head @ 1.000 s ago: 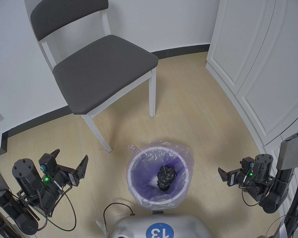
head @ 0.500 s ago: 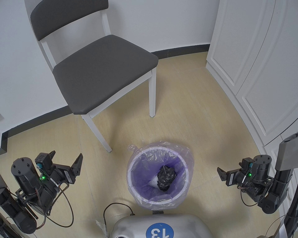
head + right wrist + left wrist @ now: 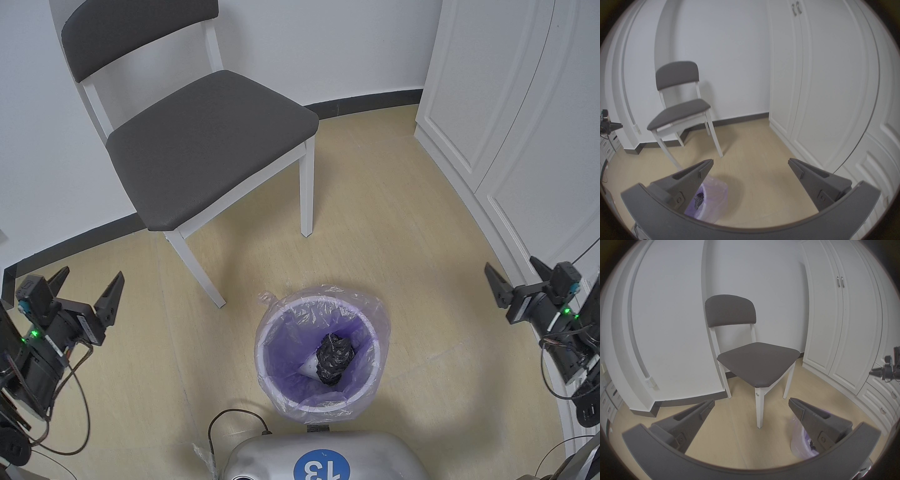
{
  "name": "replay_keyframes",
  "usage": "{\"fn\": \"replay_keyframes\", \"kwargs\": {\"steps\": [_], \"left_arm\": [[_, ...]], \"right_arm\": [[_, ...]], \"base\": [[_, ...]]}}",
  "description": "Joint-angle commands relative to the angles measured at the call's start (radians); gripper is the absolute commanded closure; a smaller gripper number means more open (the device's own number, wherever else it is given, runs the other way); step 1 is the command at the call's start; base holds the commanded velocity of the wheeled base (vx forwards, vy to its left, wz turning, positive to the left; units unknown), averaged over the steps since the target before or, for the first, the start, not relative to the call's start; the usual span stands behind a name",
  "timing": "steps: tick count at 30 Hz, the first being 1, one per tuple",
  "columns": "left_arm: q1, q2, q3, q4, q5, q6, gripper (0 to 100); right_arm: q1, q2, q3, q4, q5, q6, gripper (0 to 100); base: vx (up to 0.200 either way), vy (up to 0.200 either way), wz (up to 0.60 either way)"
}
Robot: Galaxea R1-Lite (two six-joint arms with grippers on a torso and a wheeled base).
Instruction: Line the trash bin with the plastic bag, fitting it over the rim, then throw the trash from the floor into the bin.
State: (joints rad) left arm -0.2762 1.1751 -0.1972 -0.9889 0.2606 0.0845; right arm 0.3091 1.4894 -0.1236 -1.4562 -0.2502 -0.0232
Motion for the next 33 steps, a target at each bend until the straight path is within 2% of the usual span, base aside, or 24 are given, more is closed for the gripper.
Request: {"fn": "replay_keyframes", "kwargs": {"steps": [1, 3, 7, 10, 15, 18, 20, 22, 26, 29, 33], "left_arm": [[0.084, -0.661, -0.280, 0.702, -0.070, -0.048, 0], [0.111, -0.723, -0.300, 0.736, -0.113, -0.098, 0], [0.153, -0.770, -0.303, 0.737, -0.123, -0.103, 0], [0.193, -0.821, -0.292, 0.740, -0.124, -0.104, 0], [0.199, -0.911, -0.280, 0.808, -0.139, -0.106, 0], [0.199, -0.954, -0.278, 0.875, -0.161, -0.106, 0], [0.201, -0.985, -0.271, 0.911, -0.181, -0.106, 0], [0.204, -1.016, -0.251, 0.934, -0.195, -0.106, 0], [0.213, -1.075, -0.202, 0.963, -0.202, -0.106, 0], [0.219, -1.091, -0.146, 0.966, -0.201, -0.112, 0], [0.230, -1.095, -0.051, 0.961, -0.210, -0.160, 0]], "right_arm": [[-0.111, -0.738, 0.124, 0.329, -0.012, -0.103, 0], [-0.200, -0.879, 0.122, 0.471, 0.003, -0.093, 0], [-0.275, -1.051, 0.119, 0.659, 0.032, -0.087, 0], [-0.286, -1.179, 0.101, 0.803, 0.034, -0.067, 0], [-0.291, -1.362, 0.070, 1.056, 0.039, -0.044, 0], [-0.291, -1.443, 0.053, 1.186, 0.081, -0.009, 0], [-0.301, -1.486, 0.052, 1.249, 0.123, 0.022, 0], [-0.305, -1.488, 0.065, 1.257, 0.131, 0.043, 0], [-0.303, -1.488, 0.085, 1.264, 0.143, 0.052, 0], [-0.305, -1.488, 0.124, 1.271, 0.192, 0.048, 0], [-0.305, -1.489, 0.124, 1.384, 0.215, 0.052, 0]], "base": [[0.000, 0.000, 0.00], [0.000, 0.000, 0.00], [0.000, 0.000, 0.00], [0.000, 0.000, 0.00], [0.000, 0.000, 0.00], [0.000, 0.000, 0.00], [0.000, 0.000, 0.00], [0.000, 0.000, 0.00], [0.000, 0.000, 0.00], [0.000, 0.000, 0.00], [0.000, 0.000, 0.00]]}}
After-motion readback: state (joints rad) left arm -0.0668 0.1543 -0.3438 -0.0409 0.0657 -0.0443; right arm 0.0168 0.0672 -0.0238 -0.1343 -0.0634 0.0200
